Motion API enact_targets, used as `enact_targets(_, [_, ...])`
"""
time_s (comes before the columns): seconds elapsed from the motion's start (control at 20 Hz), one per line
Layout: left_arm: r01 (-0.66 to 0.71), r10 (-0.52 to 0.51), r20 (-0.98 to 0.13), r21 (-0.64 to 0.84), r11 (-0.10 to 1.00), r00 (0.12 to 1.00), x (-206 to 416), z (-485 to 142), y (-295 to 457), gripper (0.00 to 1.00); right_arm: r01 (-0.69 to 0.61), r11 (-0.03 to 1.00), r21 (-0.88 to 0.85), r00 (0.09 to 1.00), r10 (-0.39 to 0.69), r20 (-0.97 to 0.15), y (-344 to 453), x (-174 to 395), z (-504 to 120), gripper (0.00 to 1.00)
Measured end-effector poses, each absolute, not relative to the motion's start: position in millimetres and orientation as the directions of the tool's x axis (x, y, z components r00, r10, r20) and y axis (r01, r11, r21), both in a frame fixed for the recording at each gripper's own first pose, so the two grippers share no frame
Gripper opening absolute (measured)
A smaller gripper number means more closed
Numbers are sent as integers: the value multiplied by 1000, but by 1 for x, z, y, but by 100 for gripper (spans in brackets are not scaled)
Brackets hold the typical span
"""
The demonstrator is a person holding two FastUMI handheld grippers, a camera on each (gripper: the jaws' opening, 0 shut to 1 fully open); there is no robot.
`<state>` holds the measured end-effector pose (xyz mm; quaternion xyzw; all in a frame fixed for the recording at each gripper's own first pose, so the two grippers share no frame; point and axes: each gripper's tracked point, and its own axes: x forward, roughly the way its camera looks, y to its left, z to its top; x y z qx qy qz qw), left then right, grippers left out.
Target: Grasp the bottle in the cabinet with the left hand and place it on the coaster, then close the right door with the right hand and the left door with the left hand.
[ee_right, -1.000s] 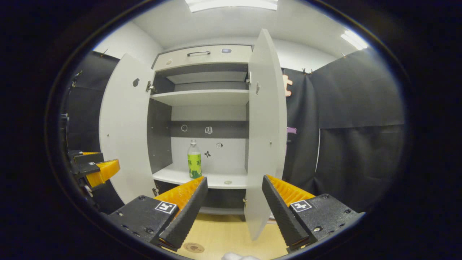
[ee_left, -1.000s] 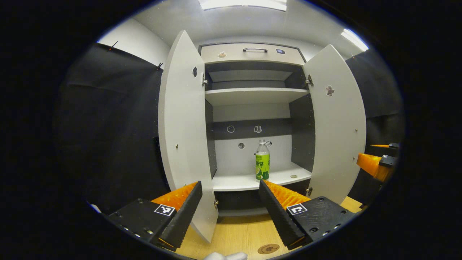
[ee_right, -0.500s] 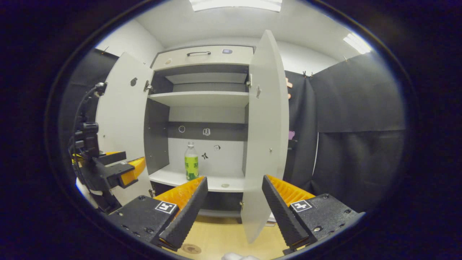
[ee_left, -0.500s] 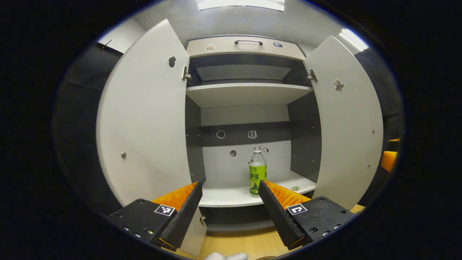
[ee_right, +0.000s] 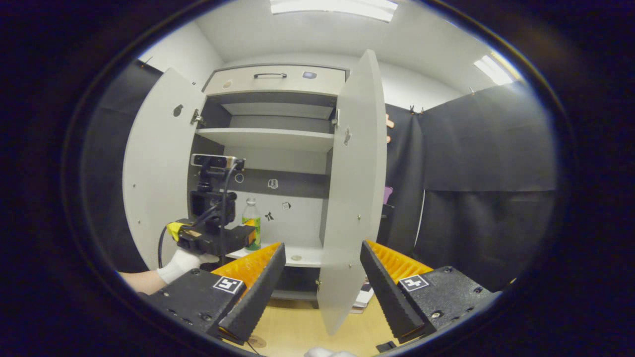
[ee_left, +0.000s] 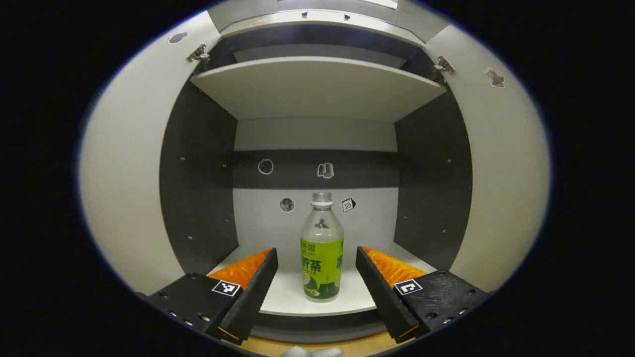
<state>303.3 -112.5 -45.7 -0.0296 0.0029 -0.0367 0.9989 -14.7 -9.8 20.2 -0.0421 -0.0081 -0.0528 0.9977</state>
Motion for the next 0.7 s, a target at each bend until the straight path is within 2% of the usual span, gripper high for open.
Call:
enact_targets(0.15, [45,-45,-25,-9,999,999,344,-66,-120,96,116,989,-94,993,-116,4,-11,-13,14,100])
enact_targets(0.45, [16,-16,-30,11,1000,999,369,-75,-115,96,111,990,-82,992,-115,-43,-11,-11,-4,100])
enact_targets(0.55, [4,-3,-27,16,1000,1000,378,-77,-110,92,110,991,-80,993,-113,-41,-10,-10,-3,99])
enact_targets(0.6, [3,-3,-28,16,1000,1000,376,-76,-108,76,107,991,-81,993,-110,-40,-9,-9,-3,95])
enact_targets(0.7, [21,-21,-25,1,1000,999,371,-73,-109,74,97,992,-83,994,-100,-34,-7,-10,-1,95])
